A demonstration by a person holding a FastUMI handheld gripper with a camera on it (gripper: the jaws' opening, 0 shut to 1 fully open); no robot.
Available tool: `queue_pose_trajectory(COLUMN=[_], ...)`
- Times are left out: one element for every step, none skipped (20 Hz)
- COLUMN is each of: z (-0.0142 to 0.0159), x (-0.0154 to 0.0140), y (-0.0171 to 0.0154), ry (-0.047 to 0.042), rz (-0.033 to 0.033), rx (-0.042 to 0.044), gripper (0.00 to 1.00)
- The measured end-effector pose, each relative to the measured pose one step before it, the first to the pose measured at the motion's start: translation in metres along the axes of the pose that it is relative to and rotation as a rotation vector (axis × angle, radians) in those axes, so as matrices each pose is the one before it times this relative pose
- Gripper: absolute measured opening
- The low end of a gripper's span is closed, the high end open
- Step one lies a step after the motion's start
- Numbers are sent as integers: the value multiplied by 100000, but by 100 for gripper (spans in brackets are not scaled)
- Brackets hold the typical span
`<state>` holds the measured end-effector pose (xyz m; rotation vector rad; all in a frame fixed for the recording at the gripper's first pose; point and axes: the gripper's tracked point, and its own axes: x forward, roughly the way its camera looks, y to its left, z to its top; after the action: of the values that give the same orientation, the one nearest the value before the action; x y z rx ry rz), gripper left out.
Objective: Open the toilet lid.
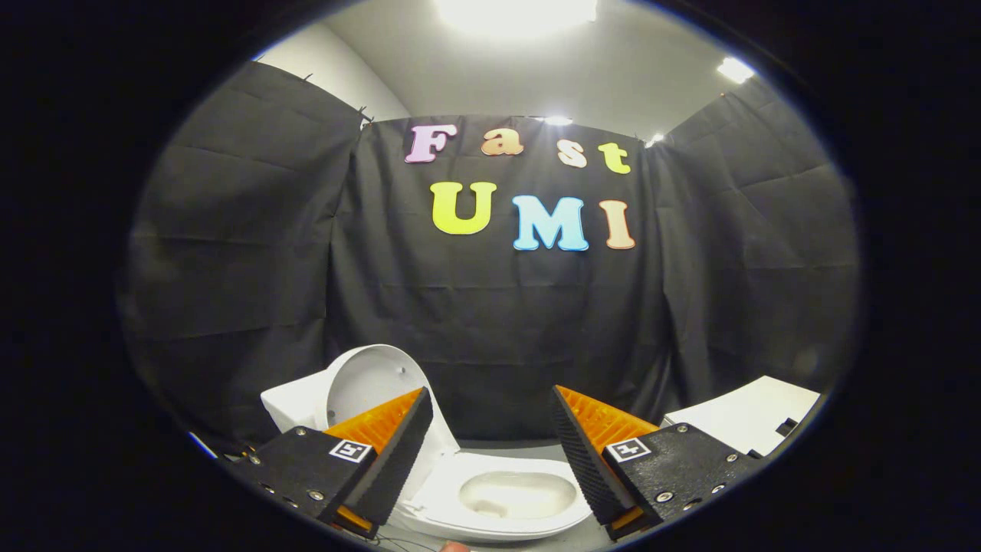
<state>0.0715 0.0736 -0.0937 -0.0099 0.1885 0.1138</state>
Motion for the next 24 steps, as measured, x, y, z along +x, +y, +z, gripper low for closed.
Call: queue_pose_trajectory(z=[65,77,135,10,125,282,537,243,40,441,452,416,38,212,205,-50,-317,-301,-306,-276,-219,-111,-102,-11], x=[-701,-620,-617,-642,-469,-561,-575,-436,-210,-464,-572,-404,-170,-300,-219,-139,-80,-9,87,50,-53,1,-12,-23], y=[-1471,-1349,-1156,-1149,-950,-891,-787,-679,-586,-342,-132,-458,-541,-287,109,483,501,113,-393,-188,126,-58,-107,-20], ry=[-393,-762,-660,-302,-736,-1133,-1535,-261,46,-391,-760,-509,-114,-358,-706,-75,598,544,648,748,370,173,263,43], rz=[-1841,-2084,-1737,-1974,-1493,-1513,-1381,-1715,-1732,-579,-359,-1062,-696,-114,1530,2967,3255,1913,682,396,503,-21,202,75], rx=[-519,-227,-249,996,1611,2299,2569,2235,1454,-360,-1773,-2472,-2302,-1519,-1027,-649,-659,-389,-130,-171,-401,-462,-78,353], gripper=[95,95,95,95,95,95,95,95,95,95,95,95,94,94,95,95,94,95,95,95,95,95,95,95])
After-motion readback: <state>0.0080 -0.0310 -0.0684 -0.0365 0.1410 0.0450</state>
